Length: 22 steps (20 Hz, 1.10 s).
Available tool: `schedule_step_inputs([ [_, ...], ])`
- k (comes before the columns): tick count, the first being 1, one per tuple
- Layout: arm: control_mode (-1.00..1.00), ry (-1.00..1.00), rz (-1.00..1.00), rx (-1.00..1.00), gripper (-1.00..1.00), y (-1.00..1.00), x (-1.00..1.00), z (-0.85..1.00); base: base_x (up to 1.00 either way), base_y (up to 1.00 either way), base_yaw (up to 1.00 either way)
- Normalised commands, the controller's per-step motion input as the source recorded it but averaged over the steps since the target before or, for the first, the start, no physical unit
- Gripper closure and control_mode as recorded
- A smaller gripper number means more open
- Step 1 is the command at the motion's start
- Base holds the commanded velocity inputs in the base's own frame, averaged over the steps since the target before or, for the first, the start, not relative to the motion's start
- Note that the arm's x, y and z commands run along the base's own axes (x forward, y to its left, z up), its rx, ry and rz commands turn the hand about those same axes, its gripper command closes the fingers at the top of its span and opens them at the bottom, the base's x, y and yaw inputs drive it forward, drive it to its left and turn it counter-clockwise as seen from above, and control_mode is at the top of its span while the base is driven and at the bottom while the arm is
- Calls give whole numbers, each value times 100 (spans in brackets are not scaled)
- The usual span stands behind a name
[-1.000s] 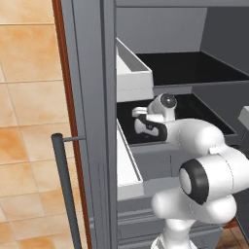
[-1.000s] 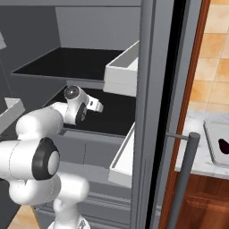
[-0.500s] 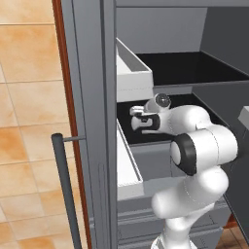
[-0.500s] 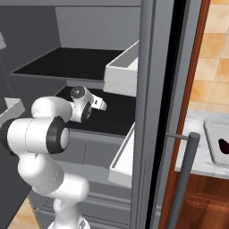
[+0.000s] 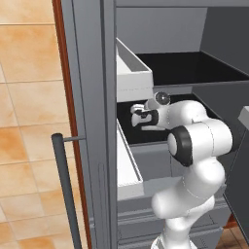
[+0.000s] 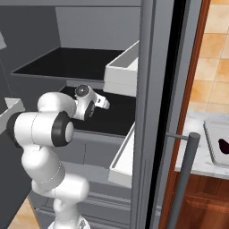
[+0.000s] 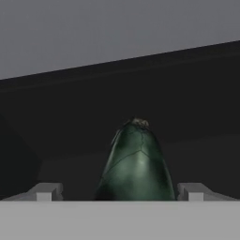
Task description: Place one eggplant and one steak in each tupperware on the nearby counter, to pack two identical lunches.
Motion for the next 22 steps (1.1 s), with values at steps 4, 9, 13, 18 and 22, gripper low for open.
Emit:
schedule_step_inputs([
  [4, -100, 7, -1, 0, 100, -12, 0, -40, 0, 0, 0],
  [9, -100, 5, -1, 0, 100, -14, -6, -29, 0, 0, 0],
  [13, -100, 1, -1, 0, 100, -13, -88, -37, 0, 0, 0],
  [18, -100, -2, 0, 0, 100, -12, -100, 4, 0, 0, 0],
  [22, -100, 0, 0, 0, 100, -14, -99, 78, 0, 0, 0],
])
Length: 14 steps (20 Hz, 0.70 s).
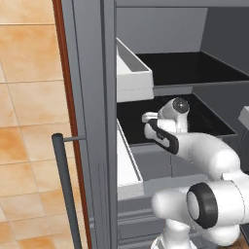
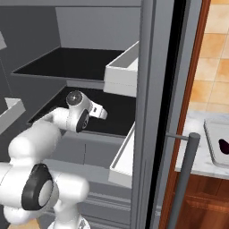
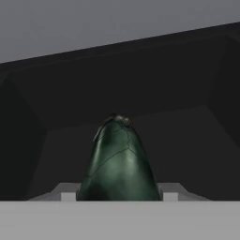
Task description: Place one eggplant and one steak in each tupperware on the nearby counter, to pack two identical lunches.
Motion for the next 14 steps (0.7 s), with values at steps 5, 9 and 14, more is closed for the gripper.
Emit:
schedule_step_inputs([
  [5, -100, 2, 0, -1, 100, -6, -96, 94, 0, 0, 0],
  [9, -100, 6, 0, -4, 100, -1, -100, 60, 0, 0, 0],
  [14, -100, 1, 0, -2, 100, -2, -100, 33, 0, 0, 0],
])
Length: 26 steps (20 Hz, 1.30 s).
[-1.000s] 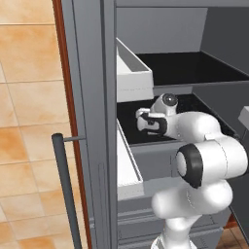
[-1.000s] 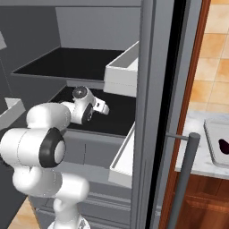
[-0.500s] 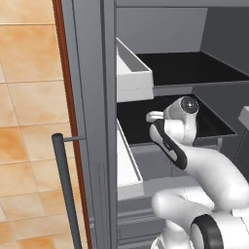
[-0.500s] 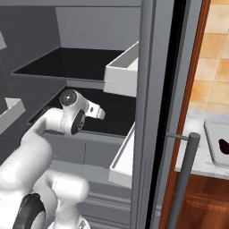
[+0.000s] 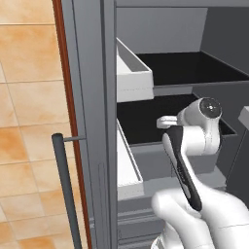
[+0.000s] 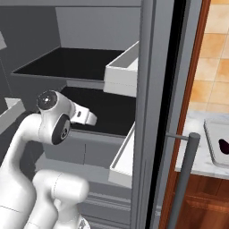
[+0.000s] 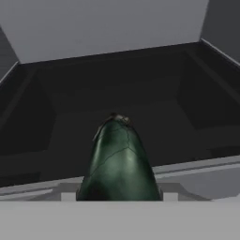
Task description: Place one eggplant and one steak in each tupperware on the nearby counter, to pack two identical lunches.
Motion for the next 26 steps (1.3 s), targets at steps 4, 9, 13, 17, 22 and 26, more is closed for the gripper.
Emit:
schedule_step_inputs([
  [4, -100, 0, 0, -1, 100, -8, -100, 38, 0, 0, 0],
  [9, -100, 0, 0, -2, 100, -12, -100, 48, 0, 0, 0],
  [13, -100, 0, 0, -4, 100, -4, -100, 43, 0, 0, 0],
  [17, 100, 0, 0, -2, 100, 0, -23, 0, -65, 0, 0],
  [22, 100, 0, 0, 0, 100, 0, 0, 0, -100, -9, 0],
  [26, 100, 0, 0, 0, 100, 0, 0, 0, -99, -31, 0],
])
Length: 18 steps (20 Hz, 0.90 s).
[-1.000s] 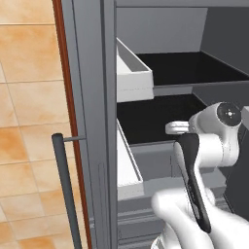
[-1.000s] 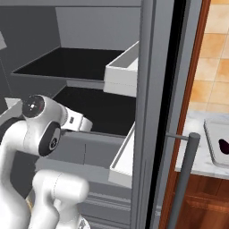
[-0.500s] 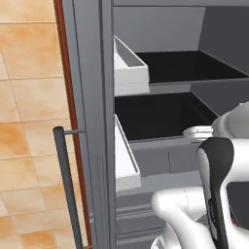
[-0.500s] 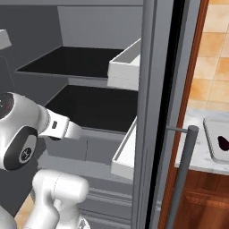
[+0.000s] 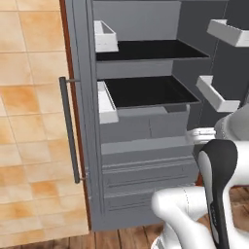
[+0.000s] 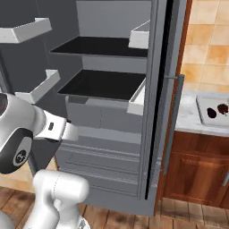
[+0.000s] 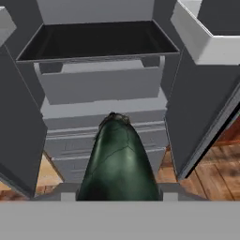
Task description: Place one eggplant and one steak in each tupperware on the nearby counter, to pack two identical lunches.
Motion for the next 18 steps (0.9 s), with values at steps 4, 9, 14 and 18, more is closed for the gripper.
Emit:
schedule_step_inputs([
  [4, 100, 0, 0, 0, 100, 0, 0, 0, -70, -57, 0],
  [9, 100, 0, 0, 0, 100, 0, 0, 0, -38, -78, 0],
  [14, 100, 0, 0, 0, 100, 0, 0, 0, -23, -83, 0],
  [18, 100, 0, 0, 0, 100, 0, 0, 0, -5, -99, 0],
])
